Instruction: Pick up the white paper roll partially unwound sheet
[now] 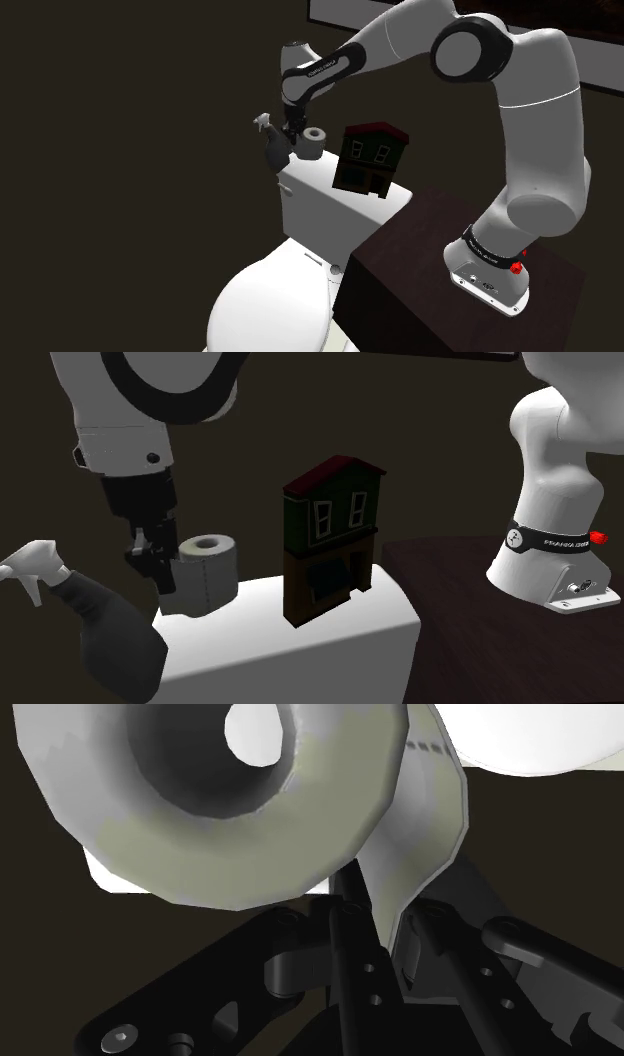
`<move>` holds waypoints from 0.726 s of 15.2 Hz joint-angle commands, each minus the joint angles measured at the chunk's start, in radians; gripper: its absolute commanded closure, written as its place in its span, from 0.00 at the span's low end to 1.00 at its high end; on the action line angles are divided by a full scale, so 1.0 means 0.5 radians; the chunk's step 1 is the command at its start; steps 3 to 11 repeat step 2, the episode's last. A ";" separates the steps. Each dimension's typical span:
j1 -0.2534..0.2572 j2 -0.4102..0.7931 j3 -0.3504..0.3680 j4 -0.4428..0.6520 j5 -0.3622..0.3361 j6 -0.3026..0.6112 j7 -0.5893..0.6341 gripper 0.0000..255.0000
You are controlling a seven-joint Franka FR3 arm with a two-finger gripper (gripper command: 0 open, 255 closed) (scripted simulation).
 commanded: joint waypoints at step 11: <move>-0.002 -0.020 0.001 0.002 0.002 -0.021 -0.002 1.00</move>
